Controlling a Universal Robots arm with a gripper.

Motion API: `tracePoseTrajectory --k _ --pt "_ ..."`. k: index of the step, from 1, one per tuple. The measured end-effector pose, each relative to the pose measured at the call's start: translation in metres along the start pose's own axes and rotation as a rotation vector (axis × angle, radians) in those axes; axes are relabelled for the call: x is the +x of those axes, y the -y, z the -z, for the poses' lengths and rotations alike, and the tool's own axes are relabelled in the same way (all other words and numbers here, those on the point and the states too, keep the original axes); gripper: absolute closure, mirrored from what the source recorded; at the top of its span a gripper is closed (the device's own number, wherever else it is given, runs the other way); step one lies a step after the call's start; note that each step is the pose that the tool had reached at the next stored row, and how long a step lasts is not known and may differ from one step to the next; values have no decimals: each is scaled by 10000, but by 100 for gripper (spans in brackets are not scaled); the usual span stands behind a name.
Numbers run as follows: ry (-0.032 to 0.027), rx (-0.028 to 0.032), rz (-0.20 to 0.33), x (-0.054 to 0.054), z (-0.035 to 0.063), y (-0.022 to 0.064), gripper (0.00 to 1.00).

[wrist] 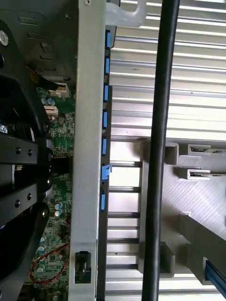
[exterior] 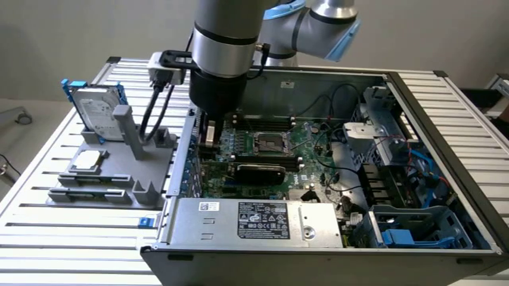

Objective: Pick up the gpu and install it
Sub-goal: 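Insert the gpu into the slot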

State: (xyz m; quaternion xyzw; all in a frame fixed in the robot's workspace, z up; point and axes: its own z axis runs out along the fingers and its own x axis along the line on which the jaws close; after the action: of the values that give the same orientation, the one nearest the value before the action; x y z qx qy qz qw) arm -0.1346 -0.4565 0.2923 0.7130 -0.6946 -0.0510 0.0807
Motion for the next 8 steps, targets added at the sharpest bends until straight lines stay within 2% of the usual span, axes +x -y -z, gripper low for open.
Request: tracePoseTrajectory --k 2,3,8 --pt "-104 -3 -20 1 18 -4 87" --pt "-134 -5 -25 2 35 -7 87" --pt "-228 -6 -43 6 96 -20 87"
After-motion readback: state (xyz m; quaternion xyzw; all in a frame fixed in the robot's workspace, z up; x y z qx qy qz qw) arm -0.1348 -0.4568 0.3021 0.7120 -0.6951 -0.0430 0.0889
